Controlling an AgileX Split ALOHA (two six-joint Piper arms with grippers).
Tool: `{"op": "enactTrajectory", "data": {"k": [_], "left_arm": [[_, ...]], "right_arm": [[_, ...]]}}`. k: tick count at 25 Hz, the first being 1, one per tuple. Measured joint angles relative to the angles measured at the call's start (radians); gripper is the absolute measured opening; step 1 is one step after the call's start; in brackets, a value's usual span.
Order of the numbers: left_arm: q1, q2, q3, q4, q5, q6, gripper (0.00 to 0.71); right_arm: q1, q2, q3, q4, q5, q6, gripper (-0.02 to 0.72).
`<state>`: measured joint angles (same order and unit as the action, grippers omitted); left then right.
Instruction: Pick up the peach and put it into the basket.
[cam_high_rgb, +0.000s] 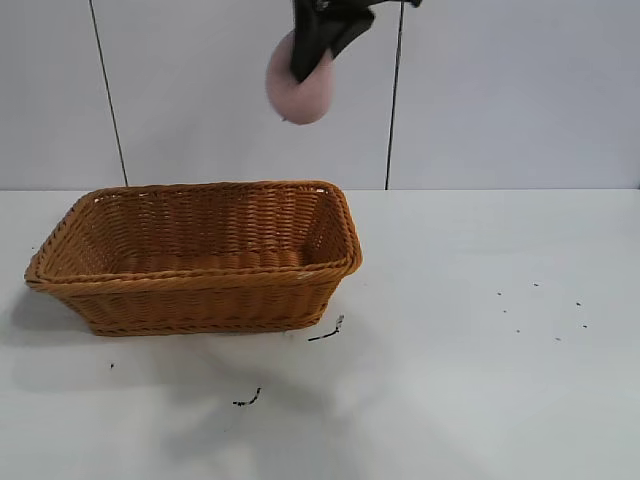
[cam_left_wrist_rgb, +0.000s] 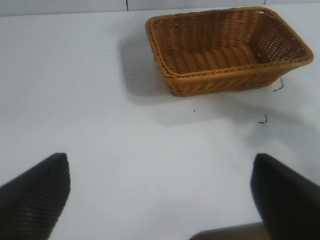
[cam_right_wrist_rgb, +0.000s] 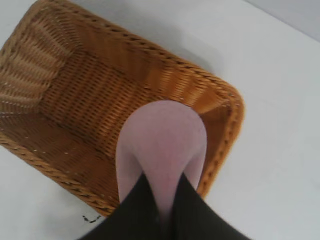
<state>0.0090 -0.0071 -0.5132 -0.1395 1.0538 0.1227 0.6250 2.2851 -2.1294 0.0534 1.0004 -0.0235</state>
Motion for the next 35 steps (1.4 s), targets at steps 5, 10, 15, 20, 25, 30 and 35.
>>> {"op": "enactTrajectory", "data": {"k": [5,10,15,20,25,30,35], "left_arm": [[0.000,0.000,0.000,0.000,0.000,0.000,0.694],[0.000,0.000,0.000,0.000,0.000,0.000,0.694],[0.000,0.000,0.000,0.000,0.000,0.000,0.694],[0.000,0.000,0.000,0.000,0.000,0.000,0.694],[0.000,0.000,0.000,0.000,0.000,0.000,0.694],[0.000,0.000,0.000,0.000,0.000,0.000,0.694],[0.000,0.000,0.000,0.000,0.000,0.000,0.694]], "right_arm": [[0.003,0.108,0.000,-0.019,-0.052,0.002,-0.016],[0.003,0.156,0.000,-0.042,-0.055,0.031,0.030],[0.003,0.152,-0.035,-0.042,-0.001,0.024,0.514],[0.003,0.118,-0.118,-0.043,0.053,0.012,0.678],[-0.023,0.049,-0.185,-0.053,0.092,0.011,0.688],[-0.157,0.028,-0.191,-0.053,0.122,0.008,0.688],[-0.369,0.025,-0.189,-0.053,0.127,0.008,0.688]]}}
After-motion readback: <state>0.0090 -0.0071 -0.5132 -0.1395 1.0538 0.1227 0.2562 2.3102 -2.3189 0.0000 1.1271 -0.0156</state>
